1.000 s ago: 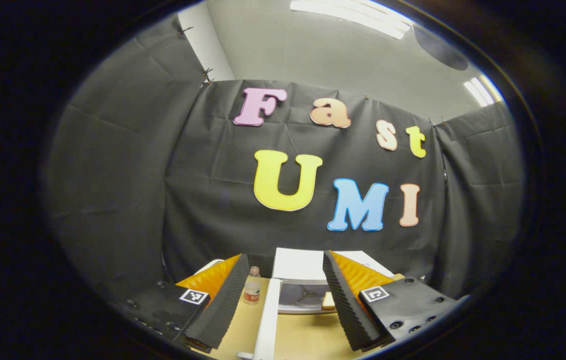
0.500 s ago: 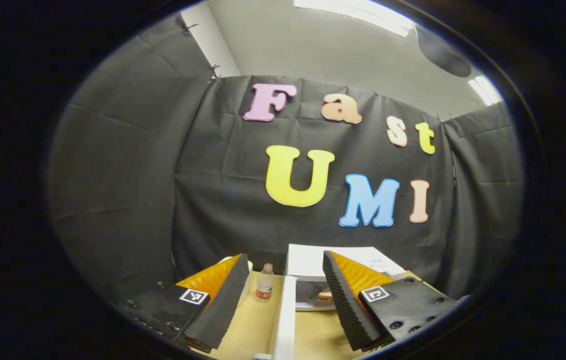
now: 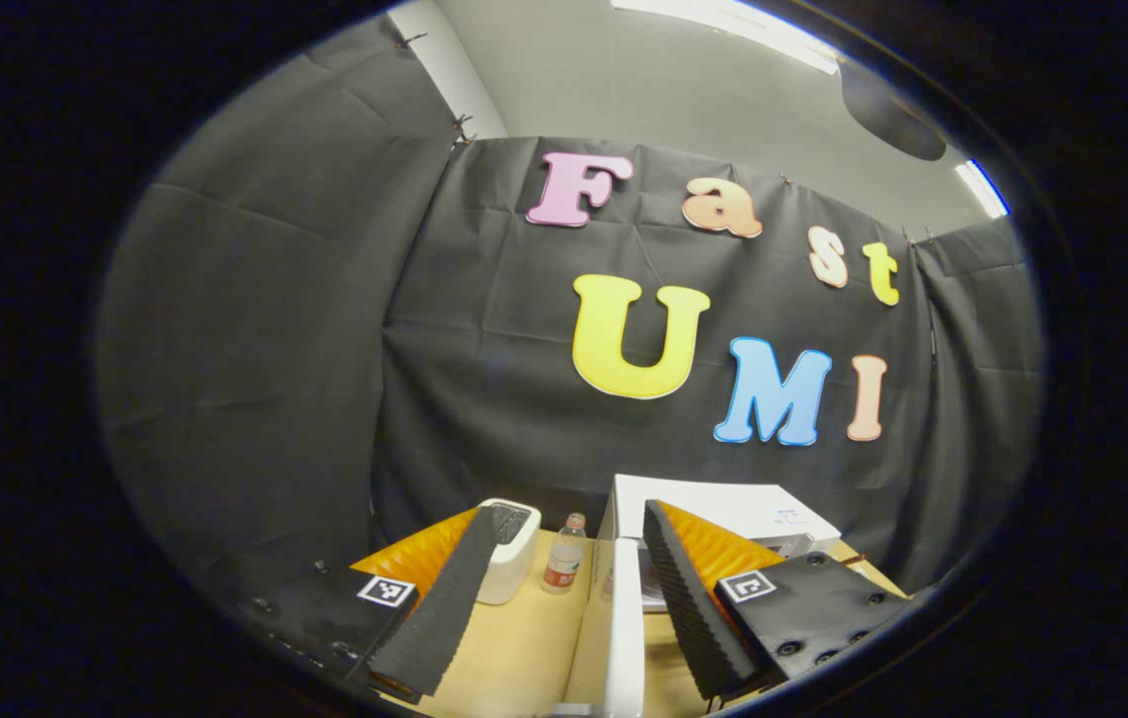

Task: Open the microwave oven with the left hand, put the food in, and close the microwave oven.

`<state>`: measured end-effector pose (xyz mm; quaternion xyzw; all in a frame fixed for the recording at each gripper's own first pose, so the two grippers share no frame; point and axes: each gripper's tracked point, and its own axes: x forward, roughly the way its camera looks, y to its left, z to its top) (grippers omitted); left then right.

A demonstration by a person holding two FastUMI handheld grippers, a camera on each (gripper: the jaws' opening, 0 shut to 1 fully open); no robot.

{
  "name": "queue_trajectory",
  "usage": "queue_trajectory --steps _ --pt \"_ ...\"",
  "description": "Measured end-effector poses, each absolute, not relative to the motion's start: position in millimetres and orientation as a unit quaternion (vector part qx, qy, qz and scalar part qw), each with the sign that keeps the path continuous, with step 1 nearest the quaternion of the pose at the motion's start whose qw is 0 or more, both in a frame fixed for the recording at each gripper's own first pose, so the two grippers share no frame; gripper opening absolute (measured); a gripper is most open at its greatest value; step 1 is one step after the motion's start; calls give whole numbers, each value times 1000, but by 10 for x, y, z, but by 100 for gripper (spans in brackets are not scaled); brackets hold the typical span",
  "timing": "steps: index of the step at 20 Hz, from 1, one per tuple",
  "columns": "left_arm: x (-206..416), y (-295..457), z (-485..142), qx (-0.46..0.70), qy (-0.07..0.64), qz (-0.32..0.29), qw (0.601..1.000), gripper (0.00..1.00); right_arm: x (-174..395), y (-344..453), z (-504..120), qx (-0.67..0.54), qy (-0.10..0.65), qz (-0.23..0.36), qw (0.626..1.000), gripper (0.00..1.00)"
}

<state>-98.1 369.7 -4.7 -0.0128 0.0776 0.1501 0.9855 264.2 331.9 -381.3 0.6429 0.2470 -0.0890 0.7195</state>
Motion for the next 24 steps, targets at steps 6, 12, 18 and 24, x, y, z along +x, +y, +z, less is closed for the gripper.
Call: queue_trajectory --steps 6,12,18,24 --pt "-1051 3861 -48 -24 74 163 984 97 2705 3399 -3880 644 263 -100 711 32" --pt "-869 3751 -41 -42 62 144 987 96 2399 3377 -3806 594 308 -66 741 97" --pt "-728 3576 -144 -21 61 126 990 96 1892 3026 -3611 430 333 -16 839 97" --pt "-592 3212 -348 -13 75 96 992 97 1402 2514 -3257 277 305 16 911 96"
